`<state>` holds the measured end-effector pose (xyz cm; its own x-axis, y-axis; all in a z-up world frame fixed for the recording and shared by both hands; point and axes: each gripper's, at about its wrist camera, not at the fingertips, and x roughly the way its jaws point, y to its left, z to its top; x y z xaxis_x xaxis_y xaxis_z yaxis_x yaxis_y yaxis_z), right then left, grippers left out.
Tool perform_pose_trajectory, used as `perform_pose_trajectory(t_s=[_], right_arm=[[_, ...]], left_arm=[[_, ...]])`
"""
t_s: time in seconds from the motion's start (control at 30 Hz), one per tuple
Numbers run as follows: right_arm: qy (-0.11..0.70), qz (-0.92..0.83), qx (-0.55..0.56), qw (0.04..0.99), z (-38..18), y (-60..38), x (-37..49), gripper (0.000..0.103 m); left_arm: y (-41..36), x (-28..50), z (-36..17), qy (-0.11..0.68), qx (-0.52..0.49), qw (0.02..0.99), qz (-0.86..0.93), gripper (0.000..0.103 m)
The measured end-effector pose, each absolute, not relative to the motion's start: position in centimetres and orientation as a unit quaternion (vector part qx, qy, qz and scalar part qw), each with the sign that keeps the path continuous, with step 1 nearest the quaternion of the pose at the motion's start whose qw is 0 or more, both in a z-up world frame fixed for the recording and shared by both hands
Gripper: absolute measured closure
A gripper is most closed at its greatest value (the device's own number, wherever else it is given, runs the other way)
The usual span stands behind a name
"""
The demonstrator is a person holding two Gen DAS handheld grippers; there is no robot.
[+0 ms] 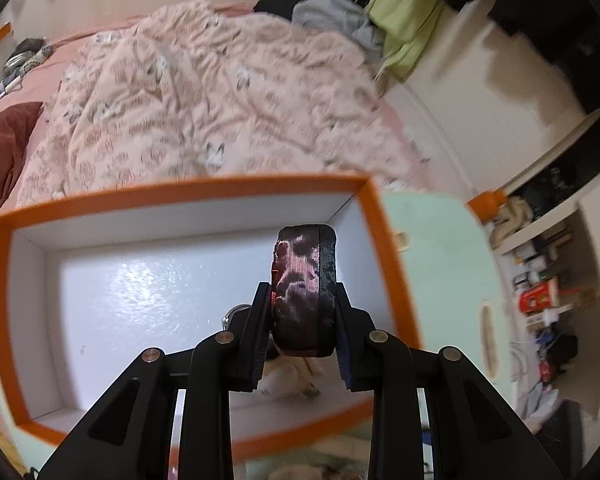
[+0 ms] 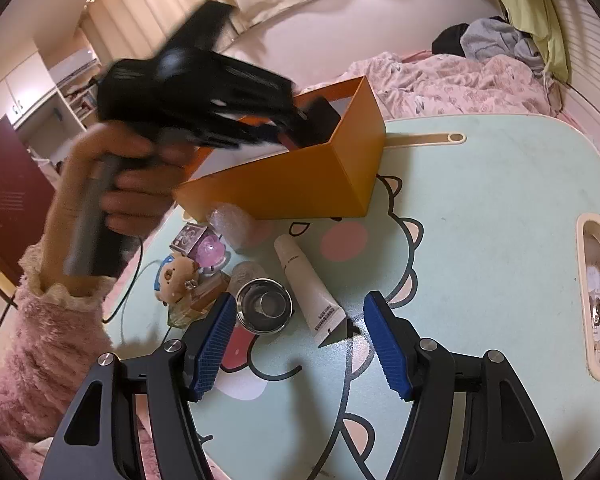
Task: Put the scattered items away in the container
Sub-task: 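Lift the red pouch out and set it on the table, open left gripper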
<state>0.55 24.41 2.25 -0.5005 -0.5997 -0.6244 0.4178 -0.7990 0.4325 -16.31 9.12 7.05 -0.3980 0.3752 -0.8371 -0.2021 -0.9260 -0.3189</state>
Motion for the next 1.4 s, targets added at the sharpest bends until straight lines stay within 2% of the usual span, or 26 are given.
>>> perform_pose_trajectory(t_s=[0.27,0.47,0.83,1.17,1.3,1.4], right_arm=[[-0.115,-0.858,0.405,0.295,2.2,24.6,0.5,0.037],[-0.112,-0.857,0.409,0.292,2.2,24.4,0.4,0.037],[-0.111,-0.857,0.413,0.288,2.0,24.3,0.3,0.037],[-0.11,-0.856,0.415,0.29,2.0,24.2,0.4,0.037],[-0.111,-0.857,0.413,0.289,2.0,24.2,0.3,0.037],[-0.109,-0.858,0.411,0.286,2.1,24.2,0.3,0.037]], left_arm=[[6.7,-9.4,12.5,-0.109,-0.455,0.255,0.846,0.073],[3.9,-4.2,9.1,-0.125,-0.466,0.272,0.833,0.073],[3.6,-2.5,2.5,-0.156,-0.511,0.293,0.793,0.073],[3.2,-0.3,2.4,-0.164,-0.479,0.332,0.796,0.072],[1.6,-0.1,3.7,-0.188,-0.434,0.329,0.817,0.072],[-0.1,0.5,4.6,-0.21,-0.385,0.304,0.846,0.056]])
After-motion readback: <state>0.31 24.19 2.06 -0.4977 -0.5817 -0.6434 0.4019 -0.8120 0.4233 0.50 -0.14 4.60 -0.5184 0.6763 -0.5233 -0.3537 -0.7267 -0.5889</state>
